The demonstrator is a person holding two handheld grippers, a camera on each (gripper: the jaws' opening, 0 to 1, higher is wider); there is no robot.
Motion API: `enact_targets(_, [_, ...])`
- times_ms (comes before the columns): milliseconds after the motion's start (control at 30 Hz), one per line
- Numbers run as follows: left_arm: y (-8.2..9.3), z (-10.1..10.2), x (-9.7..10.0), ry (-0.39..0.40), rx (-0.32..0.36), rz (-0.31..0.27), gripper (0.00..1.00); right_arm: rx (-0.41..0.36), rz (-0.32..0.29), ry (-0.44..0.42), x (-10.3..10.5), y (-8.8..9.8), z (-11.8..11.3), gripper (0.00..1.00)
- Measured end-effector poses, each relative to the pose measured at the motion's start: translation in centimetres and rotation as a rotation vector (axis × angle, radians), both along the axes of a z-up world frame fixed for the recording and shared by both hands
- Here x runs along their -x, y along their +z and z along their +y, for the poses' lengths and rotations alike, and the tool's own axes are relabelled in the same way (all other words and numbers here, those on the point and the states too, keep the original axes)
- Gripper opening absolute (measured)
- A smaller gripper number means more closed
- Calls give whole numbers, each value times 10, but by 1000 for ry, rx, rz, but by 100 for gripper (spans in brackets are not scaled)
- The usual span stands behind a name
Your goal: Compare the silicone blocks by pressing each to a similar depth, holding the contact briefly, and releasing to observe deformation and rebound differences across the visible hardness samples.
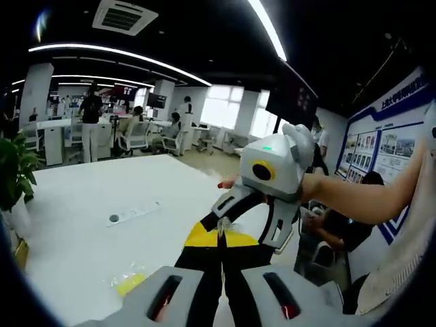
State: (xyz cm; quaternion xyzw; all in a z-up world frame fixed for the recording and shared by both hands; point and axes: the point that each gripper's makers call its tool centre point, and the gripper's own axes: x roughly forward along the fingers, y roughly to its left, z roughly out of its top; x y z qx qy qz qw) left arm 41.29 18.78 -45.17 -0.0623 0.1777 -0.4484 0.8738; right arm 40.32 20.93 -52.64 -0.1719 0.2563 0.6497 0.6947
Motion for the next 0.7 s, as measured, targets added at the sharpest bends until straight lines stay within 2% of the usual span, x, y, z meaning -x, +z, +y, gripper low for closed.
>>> enact_targets(67, [1,-2,1,-7,7,0,0,0,5,-1,-1,0,0,43])
enact_targets(200, [3,-6,5,-29,25,1,0,1,20,6,0,-2,0,34])
enact_targets(267, [3,-8,7,-40,20,-2,0,2,70,9,5,-3,-1,32])
enact_targets(500, [5,-8,12,-65,17,-13,0,1,109,13,12,-3,-1,28])
enact_targets(700, [6,-7,19,-76,25,-16,0,7,96,12,20,0,0,23])
